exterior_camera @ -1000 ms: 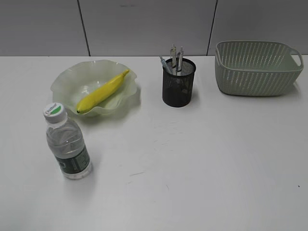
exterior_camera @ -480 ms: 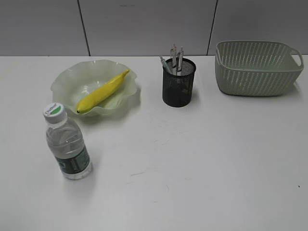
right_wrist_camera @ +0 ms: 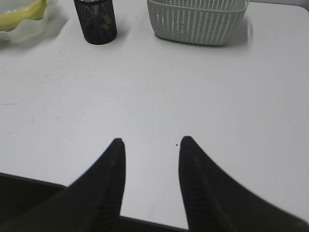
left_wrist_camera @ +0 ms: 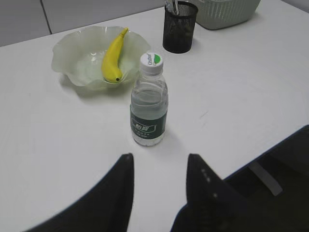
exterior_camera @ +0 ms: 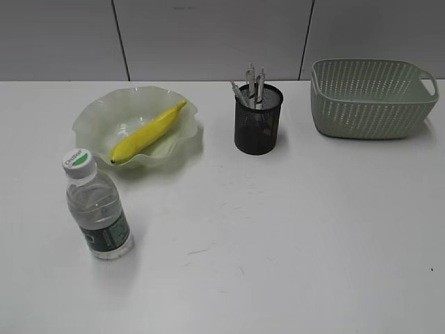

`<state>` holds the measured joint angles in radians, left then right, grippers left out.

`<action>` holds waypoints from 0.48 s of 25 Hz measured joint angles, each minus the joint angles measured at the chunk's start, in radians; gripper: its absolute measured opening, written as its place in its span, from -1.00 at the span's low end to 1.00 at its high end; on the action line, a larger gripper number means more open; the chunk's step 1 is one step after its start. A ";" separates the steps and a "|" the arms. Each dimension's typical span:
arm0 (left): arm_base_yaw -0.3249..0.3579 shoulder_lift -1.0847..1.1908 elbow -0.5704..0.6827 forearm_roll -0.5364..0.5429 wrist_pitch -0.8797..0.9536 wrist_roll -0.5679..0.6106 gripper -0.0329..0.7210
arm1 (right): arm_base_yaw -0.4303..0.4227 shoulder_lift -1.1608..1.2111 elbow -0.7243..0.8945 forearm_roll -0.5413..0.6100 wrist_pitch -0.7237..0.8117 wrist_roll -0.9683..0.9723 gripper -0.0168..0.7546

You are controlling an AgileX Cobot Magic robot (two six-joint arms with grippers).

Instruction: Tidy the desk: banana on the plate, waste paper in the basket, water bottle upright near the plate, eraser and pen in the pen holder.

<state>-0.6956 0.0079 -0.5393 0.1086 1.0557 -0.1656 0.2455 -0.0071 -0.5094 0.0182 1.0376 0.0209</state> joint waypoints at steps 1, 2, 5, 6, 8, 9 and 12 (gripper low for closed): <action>0.000 0.000 0.000 -0.001 0.000 0.000 -0.19 | -0.003 0.000 0.000 -0.001 0.000 0.000 -0.16; 0.009 0.000 0.000 -0.001 0.000 0.000 -0.19 | -0.013 0.000 0.000 0.003 0.000 0.000 -0.16; 0.095 0.000 0.000 -0.003 0.000 0.000 -0.21 | -0.085 0.000 0.000 0.019 0.000 0.000 -0.16; 0.145 0.000 0.000 -0.003 0.000 0.001 -0.22 | -0.117 0.000 0.000 0.022 0.000 0.000 -0.16; 0.254 -0.006 0.000 -0.003 0.000 0.001 -0.23 | -0.171 0.000 0.000 0.030 0.000 0.000 -0.16; 0.316 -0.011 0.000 -0.003 0.000 0.001 -0.24 | -0.192 0.000 0.000 0.032 0.000 0.000 -0.16; 0.438 -0.014 0.000 -0.002 0.000 0.001 -0.26 | -0.217 0.000 0.000 0.036 0.000 0.000 -0.16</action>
<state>-0.2577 -0.0056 -0.5393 0.1065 1.0557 -0.1644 0.0284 -0.0071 -0.5094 0.0541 1.0376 0.0209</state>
